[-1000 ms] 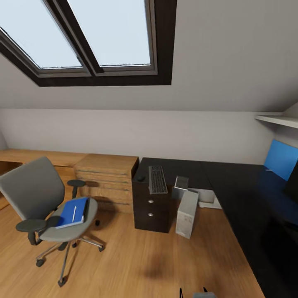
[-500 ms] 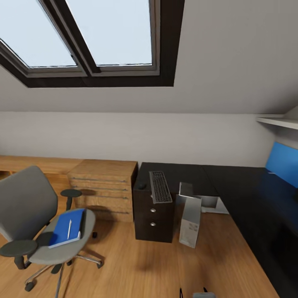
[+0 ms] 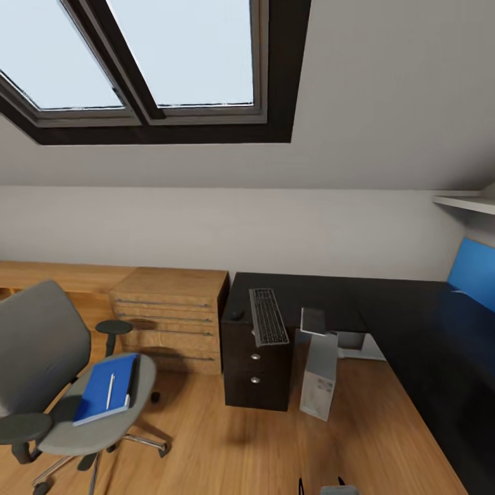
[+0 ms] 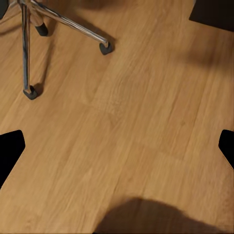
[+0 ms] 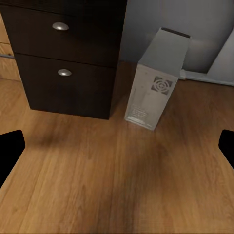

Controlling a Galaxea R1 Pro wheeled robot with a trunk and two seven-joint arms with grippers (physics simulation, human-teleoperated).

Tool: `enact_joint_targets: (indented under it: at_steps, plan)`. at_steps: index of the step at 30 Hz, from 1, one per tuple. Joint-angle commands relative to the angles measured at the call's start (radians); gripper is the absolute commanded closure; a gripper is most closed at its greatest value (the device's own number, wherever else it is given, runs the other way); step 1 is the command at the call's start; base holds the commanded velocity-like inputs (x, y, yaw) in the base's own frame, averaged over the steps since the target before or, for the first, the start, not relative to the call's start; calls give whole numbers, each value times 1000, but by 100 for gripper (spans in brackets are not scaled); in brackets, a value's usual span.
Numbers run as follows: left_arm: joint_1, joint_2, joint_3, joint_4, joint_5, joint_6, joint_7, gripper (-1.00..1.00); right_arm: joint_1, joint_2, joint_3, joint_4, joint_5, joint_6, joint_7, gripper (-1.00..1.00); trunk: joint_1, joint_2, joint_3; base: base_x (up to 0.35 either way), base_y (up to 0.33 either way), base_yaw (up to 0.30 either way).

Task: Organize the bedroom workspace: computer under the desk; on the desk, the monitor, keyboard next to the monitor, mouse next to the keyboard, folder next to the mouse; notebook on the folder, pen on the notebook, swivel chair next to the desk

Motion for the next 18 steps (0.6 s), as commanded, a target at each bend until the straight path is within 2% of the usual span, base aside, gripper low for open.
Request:
enact_joint_targets:
  at_steps: [1, 13, 18]
  plan:
    - [-1, 1, -9, -1, 8, -3, 6, -100, -1, 0, 8, 1, -2, -1, -8, -100, 1, -1, -1, 299, 0, 0]
    - [-1, 1, -9, -1, 8, -3, 7, -100, -1, -1, 7, 1, -4, -1, -9, -100, 1, -1, -1, 325, 1, 0]
    - [-1, 1, -9, -1, 8, -3, 6, -100, -1, 3, 10, 1, -4, -2, -8, -100, 1, -1, -1, 332, 71, 0]
